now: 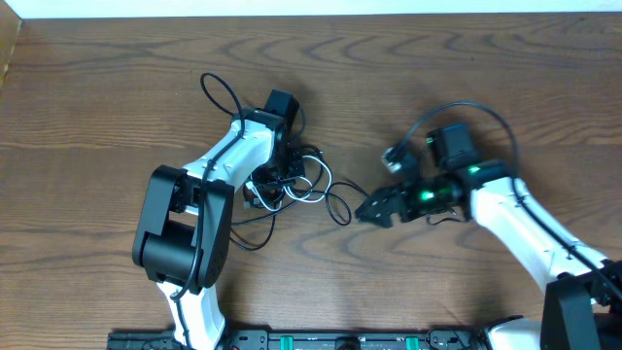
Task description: Untangle cables
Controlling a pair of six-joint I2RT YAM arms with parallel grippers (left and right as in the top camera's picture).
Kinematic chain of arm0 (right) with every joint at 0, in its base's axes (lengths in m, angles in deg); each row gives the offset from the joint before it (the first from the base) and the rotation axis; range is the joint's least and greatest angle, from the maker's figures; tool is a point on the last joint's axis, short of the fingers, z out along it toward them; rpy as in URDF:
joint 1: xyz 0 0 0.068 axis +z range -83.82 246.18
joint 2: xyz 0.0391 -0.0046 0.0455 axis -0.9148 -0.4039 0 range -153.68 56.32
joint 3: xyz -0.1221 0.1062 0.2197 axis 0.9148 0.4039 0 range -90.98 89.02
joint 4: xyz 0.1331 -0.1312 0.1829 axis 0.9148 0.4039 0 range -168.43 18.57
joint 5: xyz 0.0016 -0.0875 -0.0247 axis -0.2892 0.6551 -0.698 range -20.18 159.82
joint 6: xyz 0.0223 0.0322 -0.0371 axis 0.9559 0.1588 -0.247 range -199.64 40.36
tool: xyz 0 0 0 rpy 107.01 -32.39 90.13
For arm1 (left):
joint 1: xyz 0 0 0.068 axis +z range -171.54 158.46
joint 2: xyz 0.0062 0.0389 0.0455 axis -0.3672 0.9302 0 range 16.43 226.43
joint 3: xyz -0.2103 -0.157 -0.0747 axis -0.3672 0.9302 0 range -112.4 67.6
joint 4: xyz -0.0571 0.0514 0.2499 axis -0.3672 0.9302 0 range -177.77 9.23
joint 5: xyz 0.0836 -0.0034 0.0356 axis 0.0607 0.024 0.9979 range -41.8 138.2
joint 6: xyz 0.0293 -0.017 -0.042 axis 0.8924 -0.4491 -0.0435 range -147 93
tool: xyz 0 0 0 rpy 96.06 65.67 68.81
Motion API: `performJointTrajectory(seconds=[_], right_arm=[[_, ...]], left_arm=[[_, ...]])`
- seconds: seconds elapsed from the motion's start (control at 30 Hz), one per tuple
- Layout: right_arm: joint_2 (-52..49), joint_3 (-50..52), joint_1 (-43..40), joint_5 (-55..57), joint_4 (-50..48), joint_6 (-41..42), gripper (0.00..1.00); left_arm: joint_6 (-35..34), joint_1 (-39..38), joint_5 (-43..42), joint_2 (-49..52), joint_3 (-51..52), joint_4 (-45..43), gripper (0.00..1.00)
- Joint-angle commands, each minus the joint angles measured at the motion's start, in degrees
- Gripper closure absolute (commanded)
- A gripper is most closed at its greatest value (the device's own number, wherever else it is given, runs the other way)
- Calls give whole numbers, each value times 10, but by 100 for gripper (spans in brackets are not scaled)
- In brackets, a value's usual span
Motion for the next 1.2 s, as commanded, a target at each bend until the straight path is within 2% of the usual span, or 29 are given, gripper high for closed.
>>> performJointTrajectory(seconds=[0.0, 0.07, 0.2, 0.33, 0.43, 0.5, 0.63, 0.73, 0.9, 0.97, 1.17], right_arm=[[-1, -2, 64, 134, -17, 52, 5], [-1, -2, 116, 214, -40, 73, 6], [-1, -2, 178, 280, -83, 74, 17], [-5, -2, 233, 319, -134, 74, 27], [-13, -2, 253, 336, -146, 74, 28], [-23, -2, 264, 336, -149, 74, 34], [-55, -2, 274, 336, -160, 74, 37], [-89, -2, 274, 336, -179, 74, 48], [-118, -3, 273, 336, -192, 83, 80], [-116, -3, 270, 336, -193, 84, 99], [-116, -3, 269, 336, -191, 89, 99]], left_arm=[[3, 2, -8, -5, 5, 3, 92], [3, 2, -8, -5, 5, 3, 92], [3, 2, -8, -5, 5, 3, 92], [3, 2, -8, -5, 5, 3, 92], [3, 2, -7, -5, 5, 3, 92], [3, 2, -8, -5, 5, 3, 92], [3, 2, -8, -5, 5, 4, 92], [3, 2, -8, -5, 5, 4, 92], [3, 2, -8, -5, 5, 3, 92], [3, 2, -8, -5, 5, 4, 92], [3, 2, -8, -5, 5, 3, 92]])
